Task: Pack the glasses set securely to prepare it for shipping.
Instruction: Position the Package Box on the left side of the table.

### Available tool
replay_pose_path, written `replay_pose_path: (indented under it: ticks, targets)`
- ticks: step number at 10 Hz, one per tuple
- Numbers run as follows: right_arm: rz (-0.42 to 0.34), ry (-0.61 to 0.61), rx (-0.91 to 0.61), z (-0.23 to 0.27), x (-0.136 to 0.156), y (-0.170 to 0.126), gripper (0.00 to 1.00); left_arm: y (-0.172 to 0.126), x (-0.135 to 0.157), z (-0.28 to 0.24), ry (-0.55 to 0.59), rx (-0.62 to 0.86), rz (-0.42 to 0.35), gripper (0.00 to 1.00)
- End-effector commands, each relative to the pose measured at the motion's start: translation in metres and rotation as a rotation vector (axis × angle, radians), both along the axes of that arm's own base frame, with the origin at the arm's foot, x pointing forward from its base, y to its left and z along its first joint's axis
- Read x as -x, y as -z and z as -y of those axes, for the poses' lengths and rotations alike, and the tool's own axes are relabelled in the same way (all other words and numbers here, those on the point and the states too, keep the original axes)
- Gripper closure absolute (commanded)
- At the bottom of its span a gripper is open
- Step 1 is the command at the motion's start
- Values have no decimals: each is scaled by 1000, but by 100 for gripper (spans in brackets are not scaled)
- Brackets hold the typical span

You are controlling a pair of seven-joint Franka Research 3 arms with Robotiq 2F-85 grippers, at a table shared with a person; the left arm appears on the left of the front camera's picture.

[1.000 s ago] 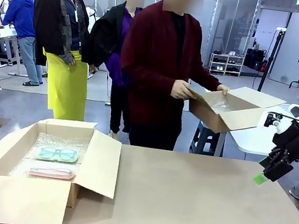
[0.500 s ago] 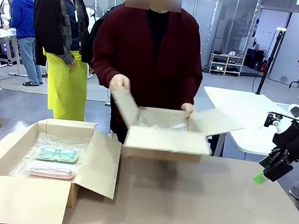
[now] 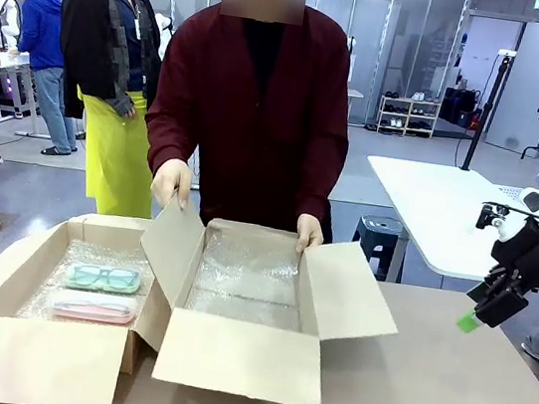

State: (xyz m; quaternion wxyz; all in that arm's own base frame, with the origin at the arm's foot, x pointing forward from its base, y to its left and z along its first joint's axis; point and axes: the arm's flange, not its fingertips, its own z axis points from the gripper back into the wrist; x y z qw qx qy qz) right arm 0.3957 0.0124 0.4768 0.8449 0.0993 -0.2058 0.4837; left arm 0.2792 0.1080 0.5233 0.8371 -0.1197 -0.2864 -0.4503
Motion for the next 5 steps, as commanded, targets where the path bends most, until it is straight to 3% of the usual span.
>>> replay_pose_path:
  ticks: [1, 5]
  targets:
    - [8, -14, 12, 0, 0, -1, 0, -3, 1, 1, -12, -13, 6, 0]
    - [8, -14, 12, 0, 0, -1, 0, -3, 1, 1, -12, -13, 6, 0]
